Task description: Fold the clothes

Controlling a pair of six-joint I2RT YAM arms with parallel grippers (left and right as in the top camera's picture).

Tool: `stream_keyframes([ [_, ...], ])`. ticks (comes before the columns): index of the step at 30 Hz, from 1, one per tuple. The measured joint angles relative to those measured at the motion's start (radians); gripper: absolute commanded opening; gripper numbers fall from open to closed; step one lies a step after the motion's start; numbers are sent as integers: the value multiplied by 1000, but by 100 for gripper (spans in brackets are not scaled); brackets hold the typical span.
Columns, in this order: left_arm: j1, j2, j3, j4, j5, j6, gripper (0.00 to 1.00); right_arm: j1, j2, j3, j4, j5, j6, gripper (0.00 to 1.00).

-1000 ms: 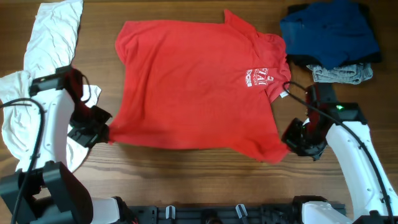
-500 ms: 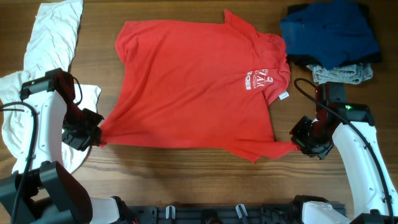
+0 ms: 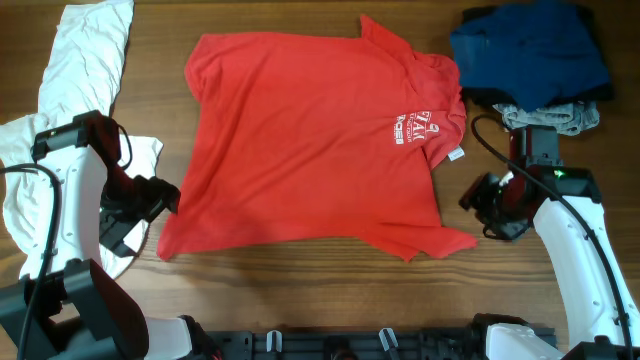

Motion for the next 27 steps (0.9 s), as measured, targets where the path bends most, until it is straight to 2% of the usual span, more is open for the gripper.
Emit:
stream_keyframes([
  [3, 0, 0, -2, 113, 25, 34, 97, 0, 0, -2, 156, -42, -51, 64],
  [5, 0, 0, -3, 207, 56, 67, 96, 0, 9, -2, 243, -52, -68, 59],
  [8, -11, 0, -4, 334, 84, 107, 93, 0, 84, -2, 391, -62, -85, 44],
  [12, -62, 0, -4, 434, 100, 150, 91, 0, 256, -2, 548, -78, -92, 34],
  [14, -89, 0, -4, 455, 102, 158, 91, 4, 317, -3, 628, -91, -94, 32],
  [19, -141, 0, -4, 499, 103, 164, 90, 23, 448, -3, 694, -99, -93, 30],
  [23, -155, 0, -4, 502, 103, 164, 90, 26, 482, 1, 737, -101, -93, 29],
  [27, -156, 0, -4, 503, 103, 164, 90, 32, 500, 6, 782, -104, -82, 23],
])
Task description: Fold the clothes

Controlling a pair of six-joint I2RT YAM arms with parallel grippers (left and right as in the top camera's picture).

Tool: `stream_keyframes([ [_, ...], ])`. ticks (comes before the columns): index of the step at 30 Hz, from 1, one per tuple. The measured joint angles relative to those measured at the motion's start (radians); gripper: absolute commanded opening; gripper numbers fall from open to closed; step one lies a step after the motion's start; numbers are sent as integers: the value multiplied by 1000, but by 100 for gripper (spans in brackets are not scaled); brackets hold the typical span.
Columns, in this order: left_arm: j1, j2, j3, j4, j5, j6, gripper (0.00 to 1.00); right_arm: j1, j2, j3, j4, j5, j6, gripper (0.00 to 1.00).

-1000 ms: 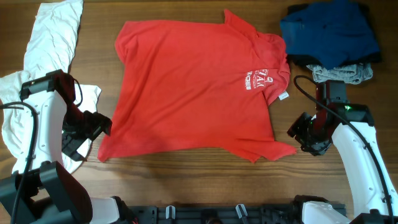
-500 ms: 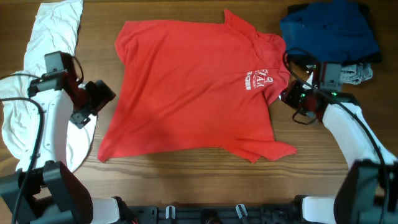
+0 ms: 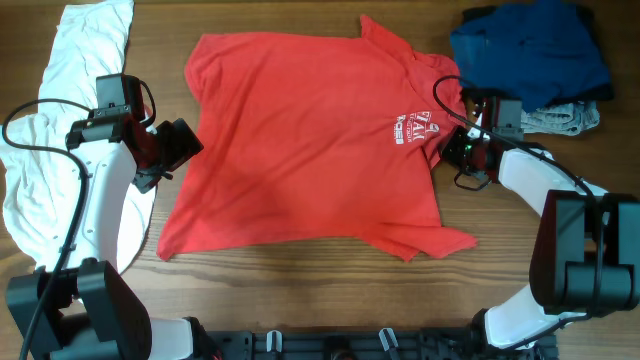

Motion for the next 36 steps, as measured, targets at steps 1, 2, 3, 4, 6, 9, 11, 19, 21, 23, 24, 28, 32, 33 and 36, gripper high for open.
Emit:
stream_keyframes([
  [1, 0, 0, 0, 0, 0, 0, 90, 3, 5, 2, 13, 0, 9, 17],
  [2, 0, 0, 0, 0, 0, 0, 90, 7, 9, 2, 24, 0, 13, 13],
  [3, 0, 0, 0, 1, 0, 0, 90, 11, 12, 2, 31, 1, 18, 10],
  [4, 0, 0, 0, 2, 0, 0, 90, 13, 16, 2, 32, 0, 26, 8],
  [6, 0, 0, 0, 3, 0, 0, 90, 14, 18, 3, 30, 2, 36, 4],
  [9, 0, 0, 0, 3, 0, 0, 90, 14, 18, 5, 14, 5, 39, 4],
  [11, 0, 0, 0, 3, 0, 0, 89, 10, 18, 16, -18, 4, 37, 4],
  [19, 0, 0, 0, 3, 0, 0, 92, -96, 24, 256, -402, 59, -154, 6],
  [21, 0, 0, 0, 3, -1, 1, 92, -115, 24, 294, -401, 73, -192, 6],
  [23, 0, 0, 0, 3, -3, 3, 92, -126, 24, 305, -376, 82, -227, 6],
  [24, 0, 0, 0, 3, -4, 4, 92, -128, 24, 305, -354, 89, -250, 6],
  [28, 0, 0, 0, 3, -4, 4, 92, -128, 24, 305, -284, 123, -302, 72],
  [32, 0, 0, 0, 3, -4, 5, 92, -128, 24, 330, -389, 123, -320, 81],
  [33, 0, 0, 0, 3, -4, 6, 92, -128, 24, 343, -440, 116, -320, 80],
  [36, 0, 0, 0, 3, -4, 7, 92, -128, 23, 380, -605, 65, -312, 68],
])
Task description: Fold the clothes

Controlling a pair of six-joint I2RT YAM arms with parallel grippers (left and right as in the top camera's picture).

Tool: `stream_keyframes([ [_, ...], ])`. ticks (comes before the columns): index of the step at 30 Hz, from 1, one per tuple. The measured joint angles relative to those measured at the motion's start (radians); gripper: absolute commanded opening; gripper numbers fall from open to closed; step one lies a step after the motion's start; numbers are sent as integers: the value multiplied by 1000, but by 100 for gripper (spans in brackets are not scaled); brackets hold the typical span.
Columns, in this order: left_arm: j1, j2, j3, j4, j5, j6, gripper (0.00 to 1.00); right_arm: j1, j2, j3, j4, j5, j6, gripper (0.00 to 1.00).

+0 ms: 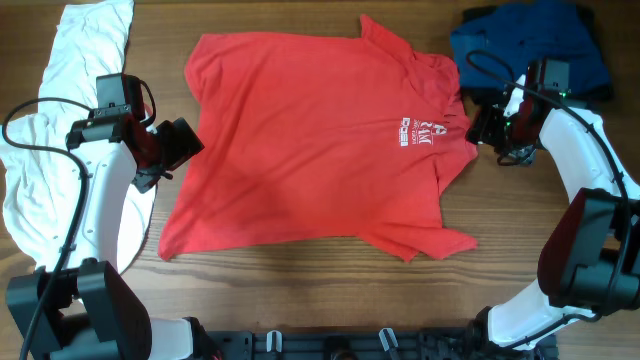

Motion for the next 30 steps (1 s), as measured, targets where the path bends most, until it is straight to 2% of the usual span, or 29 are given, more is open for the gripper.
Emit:
stream_keyframes([
  [3, 0, 0, 0, 0, 0, 0, 93, 4, 0, 6, -137, -59, 7, 55],
  [6, 0, 0, 0, 1, 0, 0, 93, 37, 0, -27, -161, -81, 18, 47],
  [11, 0, 0, 0, 1, 0, 0, 93, 145, -1, -145, -59, -100, 62, 38],
  [17, 0, 0, 0, 0, 0, 0, 93, 190, -1, -230, 23, -30, 212, 31],
  [26, 0, 0, 0, 0, -3, 0, 93, 190, -1, -227, 42, 9, 243, 32],
  [28, 0, 0, 0, 0, -4, 0, 93, 190, -1, -223, 45, 16, 243, 27],
  [30, 0, 0, 0, -1, -4, 0, 93, 190, -1, -223, 45, 34, 251, 17],
])
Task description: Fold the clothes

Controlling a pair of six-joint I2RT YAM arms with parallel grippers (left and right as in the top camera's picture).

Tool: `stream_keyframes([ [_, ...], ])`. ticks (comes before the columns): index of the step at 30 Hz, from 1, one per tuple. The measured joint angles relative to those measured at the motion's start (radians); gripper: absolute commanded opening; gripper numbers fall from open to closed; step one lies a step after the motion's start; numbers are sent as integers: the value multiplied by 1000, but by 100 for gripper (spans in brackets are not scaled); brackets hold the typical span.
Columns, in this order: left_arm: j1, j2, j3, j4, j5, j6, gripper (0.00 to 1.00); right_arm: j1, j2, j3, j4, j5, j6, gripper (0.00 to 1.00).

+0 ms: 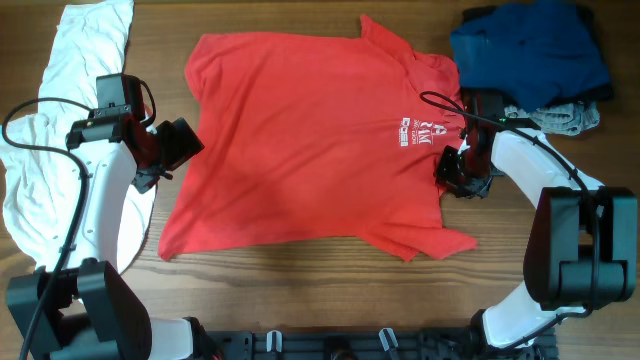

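A red T-shirt [300, 150] lies spread flat across the middle of the table, its white logo [420, 131] near the right edge. My left gripper [188, 146] rests at the shirt's left edge, about halfway down that side. My right gripper [448, 172] sits low on the shirt's right edge, just below the logo. From overhead the fingers of both are too small and dark to show whether they grip the cloth.
A white garment [70, 80] lies crumpled along the left side, partly under my left arm. A dark blue garment [530, 50] and a grey piece [565, 118] are piled at the back right. Bare wooden table [300, 290] shows in front of the shirt.
My right gripper has moved from beside the blue pile, at the shirt's upper right edge, down and left to the edge below the logo. The left arm and the shirt have not moved.
Both grippers first stood low, off the shirt's lower corners. Then each was at a side edge of the shirt. Then the right gripper was further right and the logo edge had shifted right with it. Now the right gripper is back on the edge, lower down.
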Motion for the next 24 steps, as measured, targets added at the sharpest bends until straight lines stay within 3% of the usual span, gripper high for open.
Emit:
stream_keyframes([
  [2, 0, 0, 0, -2, 0, 0, 93, 0, 0, -2, 5, 26, 23, 4],
  [9, 0, 0, 0, -3, 0, 0, 93, -13, -6, -8, -47, 84, 35, 4],
  [14, 0, 0, 0, -3, -1, 0, 93, -78, -26, 123, -135, 105, -51, 4],
  [17, 0, 0, 0, -3, 0, 0, 93, -87, -48, 205, -146, 104, -105, 34],
  [24, 0, 0, 0, -3, -4, 0, 93, -87, -58, 139, -137, 5, -130, 36],
])
